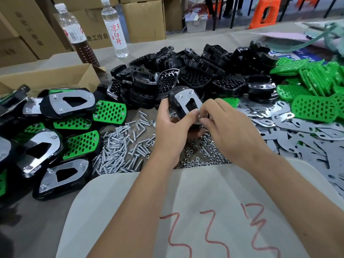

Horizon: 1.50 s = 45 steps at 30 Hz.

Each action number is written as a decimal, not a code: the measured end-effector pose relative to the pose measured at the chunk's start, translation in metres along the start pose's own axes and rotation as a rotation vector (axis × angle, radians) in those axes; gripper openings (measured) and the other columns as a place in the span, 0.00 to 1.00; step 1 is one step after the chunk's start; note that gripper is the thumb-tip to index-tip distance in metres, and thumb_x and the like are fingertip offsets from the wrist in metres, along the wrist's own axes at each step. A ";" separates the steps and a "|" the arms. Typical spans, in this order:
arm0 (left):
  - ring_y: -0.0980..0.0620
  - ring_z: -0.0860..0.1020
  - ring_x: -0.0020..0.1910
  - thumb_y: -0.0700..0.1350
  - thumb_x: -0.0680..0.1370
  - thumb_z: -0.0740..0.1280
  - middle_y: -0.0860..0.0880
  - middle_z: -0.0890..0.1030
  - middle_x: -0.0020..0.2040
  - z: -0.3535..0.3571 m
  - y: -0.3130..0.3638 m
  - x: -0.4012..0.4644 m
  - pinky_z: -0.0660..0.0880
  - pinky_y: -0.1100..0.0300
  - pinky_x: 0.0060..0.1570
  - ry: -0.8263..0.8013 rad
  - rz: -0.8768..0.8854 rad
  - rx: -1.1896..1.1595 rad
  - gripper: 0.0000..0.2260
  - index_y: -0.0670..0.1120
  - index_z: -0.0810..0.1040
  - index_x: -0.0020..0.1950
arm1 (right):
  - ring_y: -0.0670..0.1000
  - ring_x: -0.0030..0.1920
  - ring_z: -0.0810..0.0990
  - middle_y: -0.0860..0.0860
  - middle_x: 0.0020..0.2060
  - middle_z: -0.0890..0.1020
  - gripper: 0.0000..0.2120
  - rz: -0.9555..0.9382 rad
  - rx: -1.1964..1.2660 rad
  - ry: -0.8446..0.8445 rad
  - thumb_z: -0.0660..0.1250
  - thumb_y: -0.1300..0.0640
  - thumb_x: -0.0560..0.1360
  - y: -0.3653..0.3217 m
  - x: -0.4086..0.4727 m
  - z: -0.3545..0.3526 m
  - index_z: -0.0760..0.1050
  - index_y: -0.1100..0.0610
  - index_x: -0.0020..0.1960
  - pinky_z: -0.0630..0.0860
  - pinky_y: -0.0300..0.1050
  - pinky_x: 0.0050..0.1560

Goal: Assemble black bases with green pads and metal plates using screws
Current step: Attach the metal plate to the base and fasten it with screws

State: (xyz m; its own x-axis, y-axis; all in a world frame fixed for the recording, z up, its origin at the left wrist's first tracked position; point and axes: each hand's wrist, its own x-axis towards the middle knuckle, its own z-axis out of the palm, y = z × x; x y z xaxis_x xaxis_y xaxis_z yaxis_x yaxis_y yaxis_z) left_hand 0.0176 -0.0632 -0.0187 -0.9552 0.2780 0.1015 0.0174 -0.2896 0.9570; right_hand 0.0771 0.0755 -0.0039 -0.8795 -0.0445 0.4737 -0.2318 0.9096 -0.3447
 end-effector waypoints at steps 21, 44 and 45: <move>0.41 0.81 0.32 0.36 0.79 0.69 0.38 0.85 0.43 0.002 0.001 -0.004 0.81 0.52 0.33 -0.027 0.022 0.043 0.10 0.41 0.72 0.57 | 0.55 0.32 0.65 0.46 0.34 0.66 0.12 0.095 -0.222 0.062 0.50 0.51 0.84 -0.004 0.003 0.010 0.61 0.53 0.44 0.61 0.50 0.33; 0.52 0.79 0.44 0.50 0.75 0.70 0.53 0.82 0.42 -0.006 -0.004 0.006 0.79 0.42 0.54 0.323 0.098 0.167 0.06 0.49 0.79 0.44 | 0.48 0.34 0.75 0.47 0.34 0.79 0.06 0.122 0.304 -0.013 0.69 0.61 0.81 0.015 -0.005 -0.006 0.75 0.55 0.46 0.73 0.45 0.38; 0.51 0.80 0.43 0.51 0.75 0.70 0.51 0.83 0.42 -0.005 -0.003 0.007 0.80 0.41 0.54 0.291 0.092 0.193 0.07 0.47 0.80 0.44 | 0.49 0.36 0.77 0.48 0.35 0.80 0.05 0.118 0.372 0.098 0.70 0.63 0.80 0.015 -0.004 -0.006 0.77 0.55 0.46 0.76 0.47 0.39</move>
State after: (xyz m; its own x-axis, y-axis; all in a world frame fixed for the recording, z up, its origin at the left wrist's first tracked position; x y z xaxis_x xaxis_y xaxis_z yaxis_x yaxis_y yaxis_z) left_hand 0.0095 -0.0653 -0.0225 -0.9906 -0.0214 0.1348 0.1363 -0.1150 0.9840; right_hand 0.0797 0.0917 -0.0055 -0.8694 0.1071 0.4824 -0.2821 0.6941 -0.6624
